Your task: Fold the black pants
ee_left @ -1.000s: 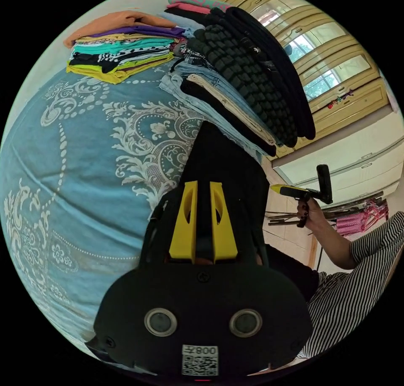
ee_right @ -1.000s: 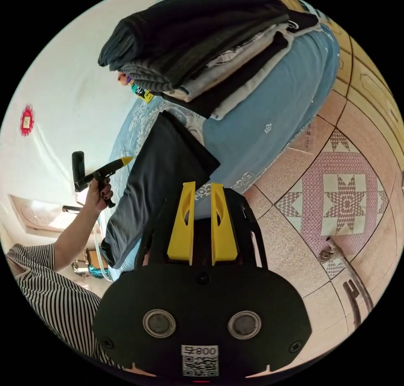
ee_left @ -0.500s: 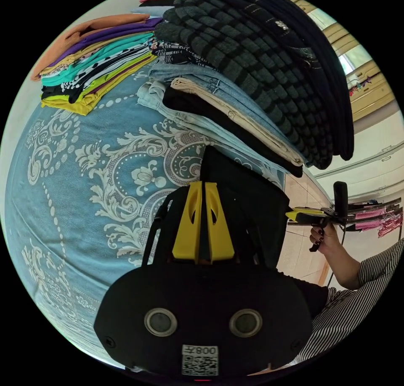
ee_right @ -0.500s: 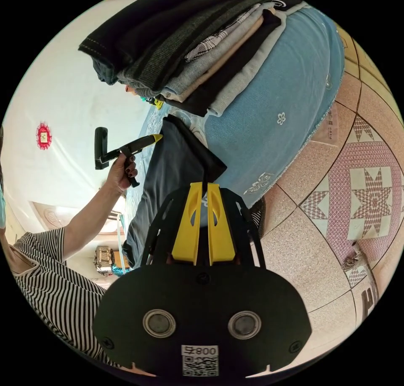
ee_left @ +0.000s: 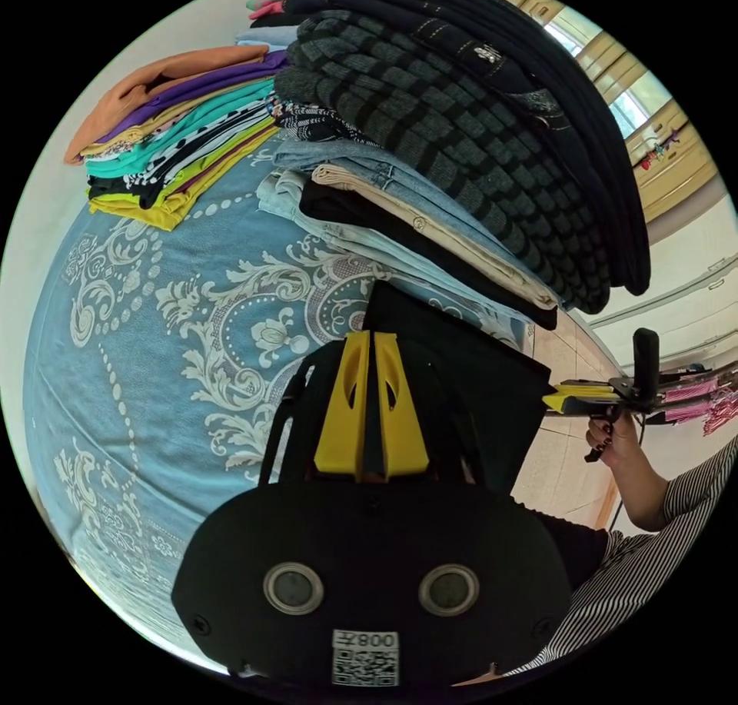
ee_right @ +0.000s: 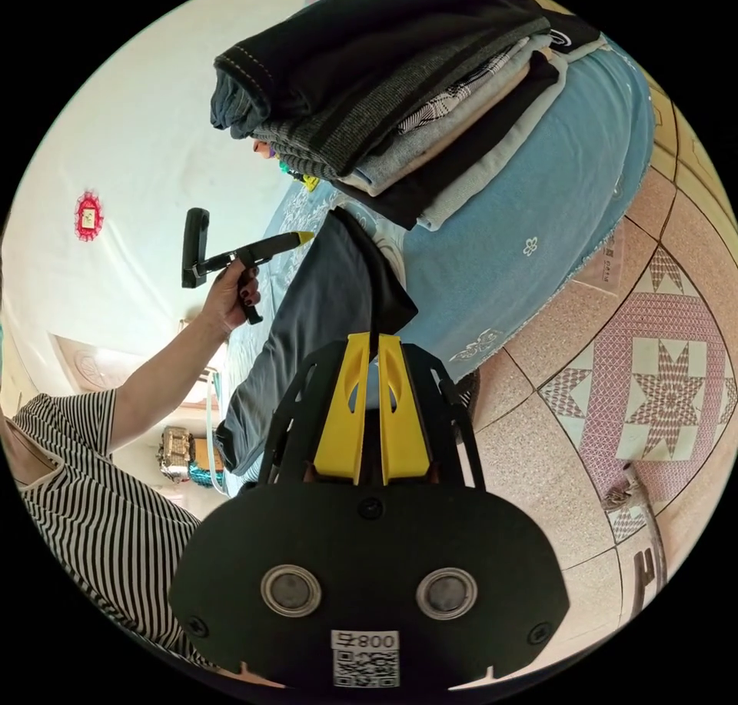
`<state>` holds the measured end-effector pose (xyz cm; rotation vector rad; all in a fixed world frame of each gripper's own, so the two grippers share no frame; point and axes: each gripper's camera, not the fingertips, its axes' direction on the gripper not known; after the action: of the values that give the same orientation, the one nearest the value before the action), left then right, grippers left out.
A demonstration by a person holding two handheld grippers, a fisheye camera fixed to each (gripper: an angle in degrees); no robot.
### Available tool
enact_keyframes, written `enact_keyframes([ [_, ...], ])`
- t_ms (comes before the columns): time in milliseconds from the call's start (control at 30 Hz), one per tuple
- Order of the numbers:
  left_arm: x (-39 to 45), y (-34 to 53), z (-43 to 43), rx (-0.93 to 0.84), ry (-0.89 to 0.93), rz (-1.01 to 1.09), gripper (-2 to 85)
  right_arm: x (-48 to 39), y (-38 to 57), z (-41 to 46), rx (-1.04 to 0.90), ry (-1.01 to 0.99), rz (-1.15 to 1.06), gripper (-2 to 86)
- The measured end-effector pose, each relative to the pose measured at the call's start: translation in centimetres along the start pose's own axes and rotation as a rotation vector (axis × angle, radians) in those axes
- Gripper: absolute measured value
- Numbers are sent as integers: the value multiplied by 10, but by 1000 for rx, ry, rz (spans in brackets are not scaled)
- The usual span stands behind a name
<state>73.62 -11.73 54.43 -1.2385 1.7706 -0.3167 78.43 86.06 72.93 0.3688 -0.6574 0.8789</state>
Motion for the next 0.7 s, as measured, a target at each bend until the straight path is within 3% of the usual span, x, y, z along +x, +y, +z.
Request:
enact_keyframes([
  [700, 38, -96, 97, -31, -21, 87, 23, -3, -3, -40, 31, 33, -120, 19],
])
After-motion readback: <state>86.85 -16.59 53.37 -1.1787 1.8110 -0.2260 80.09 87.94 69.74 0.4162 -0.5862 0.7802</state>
